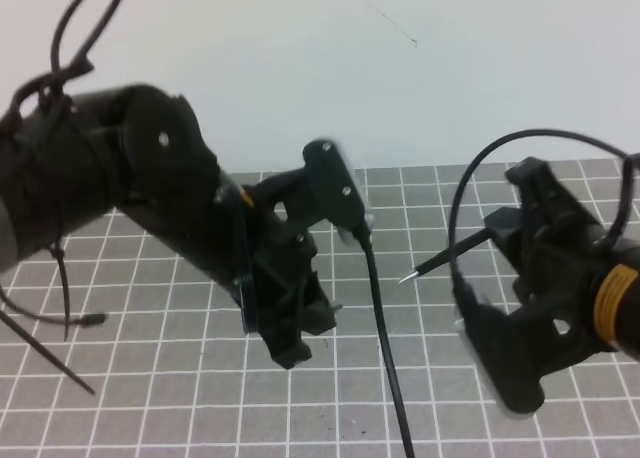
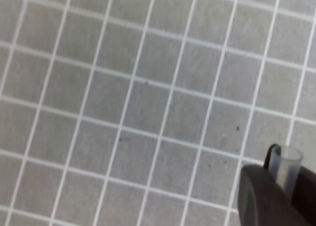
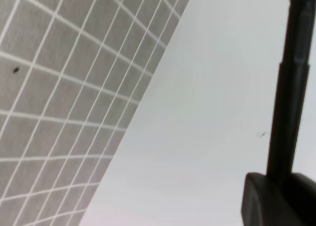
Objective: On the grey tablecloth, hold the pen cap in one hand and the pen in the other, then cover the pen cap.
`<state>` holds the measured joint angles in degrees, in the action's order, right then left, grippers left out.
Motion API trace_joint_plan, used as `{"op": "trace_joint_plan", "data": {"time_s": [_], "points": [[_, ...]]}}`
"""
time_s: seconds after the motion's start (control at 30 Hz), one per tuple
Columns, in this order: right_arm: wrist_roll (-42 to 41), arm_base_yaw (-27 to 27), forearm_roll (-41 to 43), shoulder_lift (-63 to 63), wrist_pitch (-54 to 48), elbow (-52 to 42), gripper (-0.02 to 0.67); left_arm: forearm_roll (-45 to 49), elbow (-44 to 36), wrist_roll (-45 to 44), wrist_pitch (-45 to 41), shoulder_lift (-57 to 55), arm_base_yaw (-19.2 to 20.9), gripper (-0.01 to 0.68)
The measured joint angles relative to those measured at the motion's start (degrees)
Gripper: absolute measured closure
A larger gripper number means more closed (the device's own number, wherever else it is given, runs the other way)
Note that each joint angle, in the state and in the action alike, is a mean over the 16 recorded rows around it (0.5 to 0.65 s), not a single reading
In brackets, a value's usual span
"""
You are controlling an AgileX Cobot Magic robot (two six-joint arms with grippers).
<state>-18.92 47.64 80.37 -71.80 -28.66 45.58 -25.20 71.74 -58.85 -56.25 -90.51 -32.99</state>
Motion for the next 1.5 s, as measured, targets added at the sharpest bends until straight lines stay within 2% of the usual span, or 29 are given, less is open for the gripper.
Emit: {"op": "trace_joint_plan", "data": {"time_s": [0.47,0.83,1.5], "points": [[3.57,4.45,4.94,-0.05,-1.27,0.01,0.644,-4.23,5.45,-1.70,-5.45,-2.69,0.00,0.616],[6.45,4.60,5.70,-0.30,-2.47,0.01,0.644,-6.34,5.81,-1.57,-4.34,-2.91,0.05,0.620],[6.79,4.60,8.94,-2.65,-4.23,0.00,0.649,-7.30,5.81,-1.33,-4.72,-2.91,0.11,0.616]]}}
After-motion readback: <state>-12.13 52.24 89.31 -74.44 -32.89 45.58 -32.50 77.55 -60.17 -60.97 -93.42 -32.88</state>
